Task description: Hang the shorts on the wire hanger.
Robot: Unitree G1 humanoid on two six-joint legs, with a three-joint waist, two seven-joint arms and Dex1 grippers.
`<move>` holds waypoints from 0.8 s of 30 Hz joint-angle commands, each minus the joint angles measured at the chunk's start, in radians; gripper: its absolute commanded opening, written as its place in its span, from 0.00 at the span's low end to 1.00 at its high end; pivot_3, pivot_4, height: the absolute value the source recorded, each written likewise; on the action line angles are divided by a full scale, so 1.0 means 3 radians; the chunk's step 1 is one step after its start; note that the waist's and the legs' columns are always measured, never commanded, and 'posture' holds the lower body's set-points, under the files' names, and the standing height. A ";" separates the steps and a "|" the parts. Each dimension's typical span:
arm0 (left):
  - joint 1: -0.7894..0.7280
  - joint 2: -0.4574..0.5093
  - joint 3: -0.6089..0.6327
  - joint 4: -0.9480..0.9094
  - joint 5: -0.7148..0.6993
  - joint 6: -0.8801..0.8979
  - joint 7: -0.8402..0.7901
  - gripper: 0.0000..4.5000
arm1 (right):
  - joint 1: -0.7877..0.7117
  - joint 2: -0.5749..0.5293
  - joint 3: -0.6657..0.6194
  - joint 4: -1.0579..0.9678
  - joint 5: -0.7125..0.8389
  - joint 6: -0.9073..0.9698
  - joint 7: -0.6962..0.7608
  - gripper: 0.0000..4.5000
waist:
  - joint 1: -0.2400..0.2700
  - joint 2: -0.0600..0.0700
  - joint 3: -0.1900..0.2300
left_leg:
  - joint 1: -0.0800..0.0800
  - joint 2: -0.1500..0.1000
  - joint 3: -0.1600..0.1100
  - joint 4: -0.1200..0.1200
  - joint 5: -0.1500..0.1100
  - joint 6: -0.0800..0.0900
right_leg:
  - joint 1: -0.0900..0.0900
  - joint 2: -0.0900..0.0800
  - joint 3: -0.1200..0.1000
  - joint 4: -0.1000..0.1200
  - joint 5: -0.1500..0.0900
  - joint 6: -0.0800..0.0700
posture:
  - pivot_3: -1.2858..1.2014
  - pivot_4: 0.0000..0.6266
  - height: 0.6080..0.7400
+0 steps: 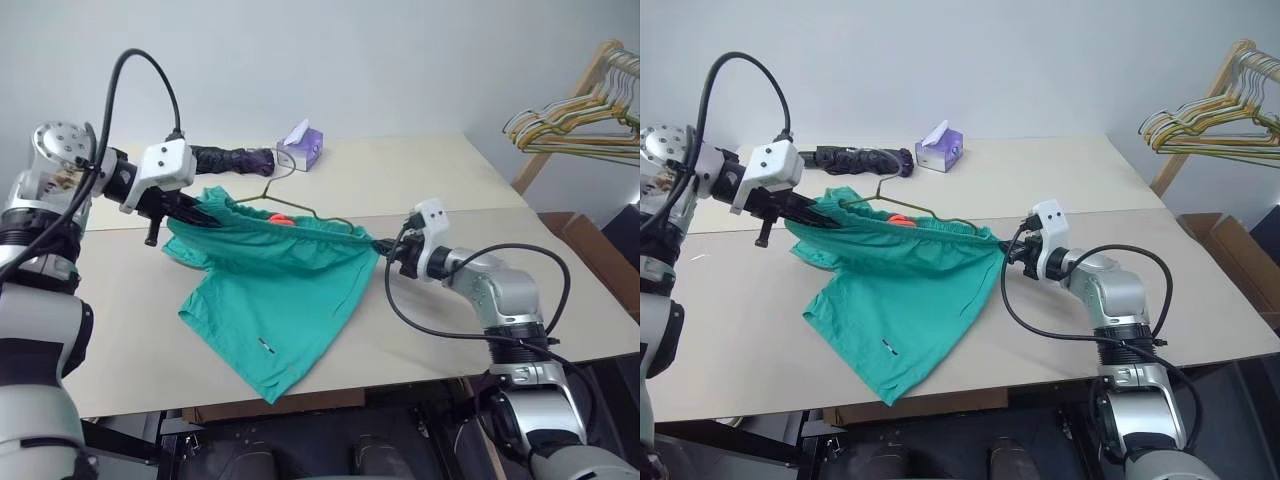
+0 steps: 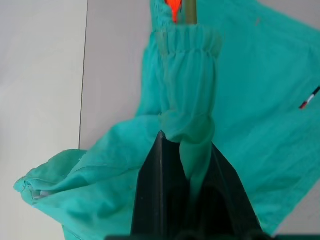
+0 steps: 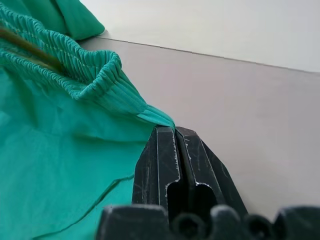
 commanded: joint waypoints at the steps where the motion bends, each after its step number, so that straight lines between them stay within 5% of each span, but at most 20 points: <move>1: -0.0066 0.0081 0.0157 0.0099 0.0152 -0.0051 -0.0011 0.00 | 0.0009 -0.0277 -0.0032 -0.0286 -0.0118 -0.0081 0.0022 0.01 | 0.0002 0.0000 0.0000 | 0.0000 0.0000 0.0000 0.0000 0.0000 0.0000 | 0.0000 0.0000 0.0000 0.0000 0.0000 0.0000 | 0.53 0.00 1.00; 12: -0.0065 -0.0216 0.0491 0.0158 0.0444 -0.0112 0.0092 0.00 | -0.0680 -0.0808 0.0629 -0.1180 -0.0188 0.0221 0.0510 0.01 | -0.0004 0.0001 0.0000 | 0.0001 0.0001 0.0001 0.0000 0.0000 0.0000 | -0.0001 0.0001 0.0001 0.0000 0.0000 0.0000 | 0.52 0.00 1.00; 24: -0.0009 -0.0356 0.0764 0.0091 0.0496 -0.0065 0.0036 0.00 | -0.1335 -0.0943 0.1452 -0.1086 -0.0699 0.0171 0.0867 0.01 | 0.0007 0.0001 0.0000 | -0.0003 0.0001 0.0002 0.0001 0.0000 0.0000 | -0.0003 -0.0001 -0.0001 -0.0001 0.0000 0.0000 | 0.53 0.00 1.00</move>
